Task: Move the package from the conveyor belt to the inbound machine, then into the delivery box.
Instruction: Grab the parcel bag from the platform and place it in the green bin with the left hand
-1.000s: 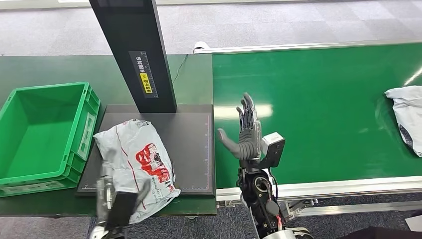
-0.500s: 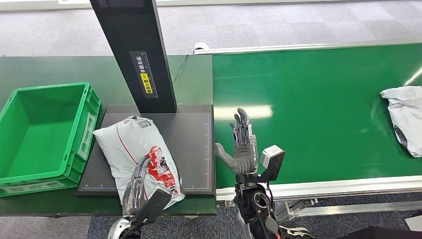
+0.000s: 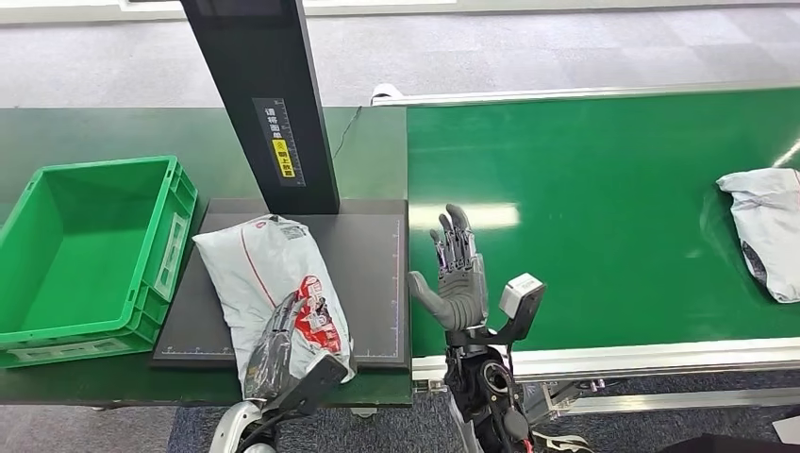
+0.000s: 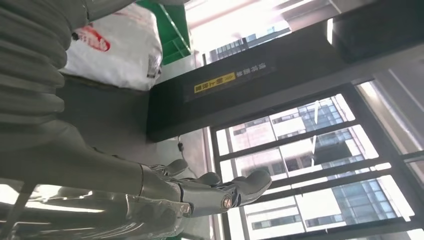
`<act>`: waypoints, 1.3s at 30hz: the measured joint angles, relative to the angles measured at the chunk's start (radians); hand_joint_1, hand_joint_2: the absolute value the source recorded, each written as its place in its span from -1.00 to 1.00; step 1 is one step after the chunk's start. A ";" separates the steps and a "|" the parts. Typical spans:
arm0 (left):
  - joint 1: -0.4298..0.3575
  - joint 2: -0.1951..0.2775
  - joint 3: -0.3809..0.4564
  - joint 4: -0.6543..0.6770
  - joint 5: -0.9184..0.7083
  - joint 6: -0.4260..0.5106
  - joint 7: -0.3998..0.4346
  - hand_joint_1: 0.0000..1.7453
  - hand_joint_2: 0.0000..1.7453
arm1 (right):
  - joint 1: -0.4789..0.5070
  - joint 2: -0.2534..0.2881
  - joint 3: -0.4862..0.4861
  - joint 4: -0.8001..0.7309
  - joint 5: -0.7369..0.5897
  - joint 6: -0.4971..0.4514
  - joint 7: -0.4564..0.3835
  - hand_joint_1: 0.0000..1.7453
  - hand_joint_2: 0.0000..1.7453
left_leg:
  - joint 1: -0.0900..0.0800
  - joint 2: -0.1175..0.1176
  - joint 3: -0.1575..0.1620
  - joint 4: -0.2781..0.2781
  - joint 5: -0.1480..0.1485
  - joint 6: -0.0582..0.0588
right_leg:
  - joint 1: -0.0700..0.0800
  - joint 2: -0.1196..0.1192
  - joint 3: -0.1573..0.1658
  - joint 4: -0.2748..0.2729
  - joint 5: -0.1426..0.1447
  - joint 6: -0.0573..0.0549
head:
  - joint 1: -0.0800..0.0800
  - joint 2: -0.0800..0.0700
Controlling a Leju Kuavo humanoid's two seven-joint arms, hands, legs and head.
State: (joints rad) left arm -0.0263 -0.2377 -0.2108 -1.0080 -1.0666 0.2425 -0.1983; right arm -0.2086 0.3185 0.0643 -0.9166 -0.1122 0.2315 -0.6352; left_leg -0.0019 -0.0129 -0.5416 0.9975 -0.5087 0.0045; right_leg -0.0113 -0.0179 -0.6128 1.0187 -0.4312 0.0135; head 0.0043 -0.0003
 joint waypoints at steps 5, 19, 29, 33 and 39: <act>-0.010 0.001 -0.021 0.026 -0.047 -0.002 0.027 0.89 1.00 | -0.014 0.005 -0.007 0.016 -0.014 0.040 -0.001 -1.00 1.00 | -0.002 -0.004 0.007 0.000 0.000 0.001 | -0.002 -0.004 0.008 0.000 -0.003 0.000 | 0.000 0.000; -0.006 -0.001 -0.037 0.026 -0.104 0.002 0.034 1.00 1.00 | -0.001 0.007 -0.028 0.027 -0.015 0.068 -0.004 -1.00 1.00 | -0.004 -0.004 0.024 -0.001 -0.009 0.004 | -0.004 -0.005 0.023 -0.001 -0.011 0.003 | 0.000 0.000; 0.023 -0.014 -0.017 -0.011 -0.083 0.071 0.003 1.00 1.00 | 0.015 0.011 -0.034 0.027 -0.006 0.070 -0.004 -1.00 1.00 | -0.004 0.002 0.016 -0.001 -0.005 0.003 | -0.003 -0.001 0.014 0.000 -0.006 0.001 | 0.000 0.000; 0.032 -0.015 -0.011 -0.022 -0.068 0.096 -0.013 1.00 1.00 | 0.024 0.011 -0.037 0.027 -0.006 0.069 -0.004 -1.00 1.00 | -0.004 0.002 0.010 -0.001 -0.005 0.003 | -0.003 -0.001 0.008 0.000 -0.006 0.001 | 0.000 0.000; 0.093 -0.024 0.026 -0.135 0.092 0.230 -0.126 1.00 1.00 | 0.045 0.012 -0.045 0.027 -0.002 0.053 -0.009 -1.00 1.00 | -0.004 0.005 0.003 0.000 -0.005 0.003 | -0.003 0.003 -0.001 0.001 -0.005 0.000 | 0.000 0.000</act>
State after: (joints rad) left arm 0.0665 -0.2619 -0.1843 -1.1429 -0.9742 0.4722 -0.3248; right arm -0.1641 0.3301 0.0197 -0.8900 -0.1146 0.2847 -0.6441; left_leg -0.0055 -0.0076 -0.5387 0.9972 -0.5133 0.0073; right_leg -0.0141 -0.0153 -0.6138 1.0195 -0.4357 0.0140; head 0.0042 -0.0004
